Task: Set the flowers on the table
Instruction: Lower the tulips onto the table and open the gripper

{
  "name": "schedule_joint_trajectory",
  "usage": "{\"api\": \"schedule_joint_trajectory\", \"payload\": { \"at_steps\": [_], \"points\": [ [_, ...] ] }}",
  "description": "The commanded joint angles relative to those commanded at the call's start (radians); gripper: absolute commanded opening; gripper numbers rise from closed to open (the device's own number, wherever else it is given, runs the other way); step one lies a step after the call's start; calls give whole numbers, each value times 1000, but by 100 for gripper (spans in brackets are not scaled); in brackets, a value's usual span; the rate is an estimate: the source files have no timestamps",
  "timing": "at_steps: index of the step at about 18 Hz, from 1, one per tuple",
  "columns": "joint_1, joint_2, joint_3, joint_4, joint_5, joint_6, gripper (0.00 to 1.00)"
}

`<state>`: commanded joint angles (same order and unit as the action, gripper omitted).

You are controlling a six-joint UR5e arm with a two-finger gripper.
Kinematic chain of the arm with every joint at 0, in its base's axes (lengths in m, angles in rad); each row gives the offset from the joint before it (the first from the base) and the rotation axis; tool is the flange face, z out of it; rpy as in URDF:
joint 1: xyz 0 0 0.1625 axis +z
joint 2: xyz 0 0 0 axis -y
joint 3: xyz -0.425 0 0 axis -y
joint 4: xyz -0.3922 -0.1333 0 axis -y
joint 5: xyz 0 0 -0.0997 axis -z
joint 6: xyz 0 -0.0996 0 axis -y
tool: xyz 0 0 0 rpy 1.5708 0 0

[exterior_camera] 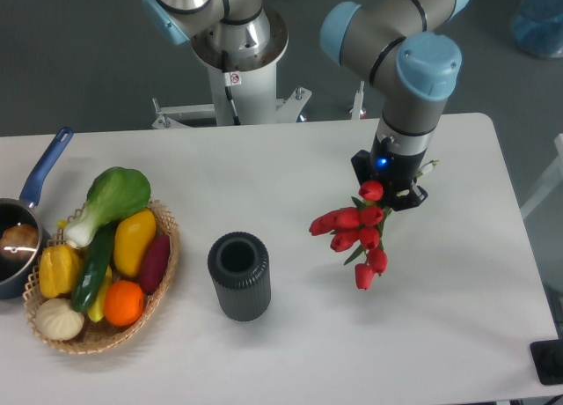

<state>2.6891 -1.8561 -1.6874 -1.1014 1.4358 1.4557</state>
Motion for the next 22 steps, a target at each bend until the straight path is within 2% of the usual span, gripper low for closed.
{"api": "schedule_joint_trajectory", "payload": {
  "at_steps": [3, 5, 11, 17, 22],
  "points": [
    [-6, -9, 0, 0, 0, 0, 53],
    [-9, -14, -5, 0, 0, -2, 100],
    [-9, -8, -9, 2, 11, 0, 100],
    [24, 40, -2, -3, 15, 12, 100],
    [25, 44, -3, -3, 37, 15, 100]
  ]
}}
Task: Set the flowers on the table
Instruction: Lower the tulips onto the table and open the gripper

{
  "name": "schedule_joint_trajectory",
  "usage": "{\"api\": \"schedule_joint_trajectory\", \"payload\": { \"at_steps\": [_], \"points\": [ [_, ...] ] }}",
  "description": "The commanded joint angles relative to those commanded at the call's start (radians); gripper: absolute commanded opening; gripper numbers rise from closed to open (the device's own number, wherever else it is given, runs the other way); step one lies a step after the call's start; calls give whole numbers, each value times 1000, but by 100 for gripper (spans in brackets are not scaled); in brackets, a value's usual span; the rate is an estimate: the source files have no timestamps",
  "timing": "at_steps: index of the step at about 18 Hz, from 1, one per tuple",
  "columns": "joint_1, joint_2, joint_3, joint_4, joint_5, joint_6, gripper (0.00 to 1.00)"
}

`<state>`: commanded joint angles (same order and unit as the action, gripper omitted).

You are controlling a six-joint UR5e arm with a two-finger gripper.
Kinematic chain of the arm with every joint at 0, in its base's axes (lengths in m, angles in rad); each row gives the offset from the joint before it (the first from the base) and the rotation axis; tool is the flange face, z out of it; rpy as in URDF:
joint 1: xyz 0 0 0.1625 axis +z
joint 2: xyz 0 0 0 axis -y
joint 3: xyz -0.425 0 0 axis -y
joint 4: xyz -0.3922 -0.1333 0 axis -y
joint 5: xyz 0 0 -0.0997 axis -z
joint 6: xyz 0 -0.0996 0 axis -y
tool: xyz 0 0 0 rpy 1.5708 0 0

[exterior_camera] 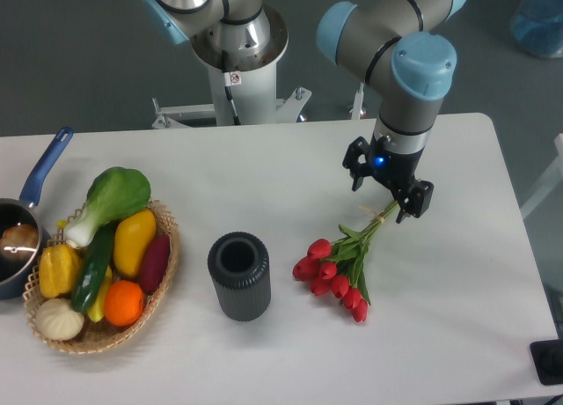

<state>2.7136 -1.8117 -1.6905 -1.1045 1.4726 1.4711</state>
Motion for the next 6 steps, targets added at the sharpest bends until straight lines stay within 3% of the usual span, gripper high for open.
{"api": "schedule_joint_trajectory", "payload": {
  "at_steps": [6],
  "points": [
    [-5, 12, 2, 0, 5, -2, 100]
  ]
}}
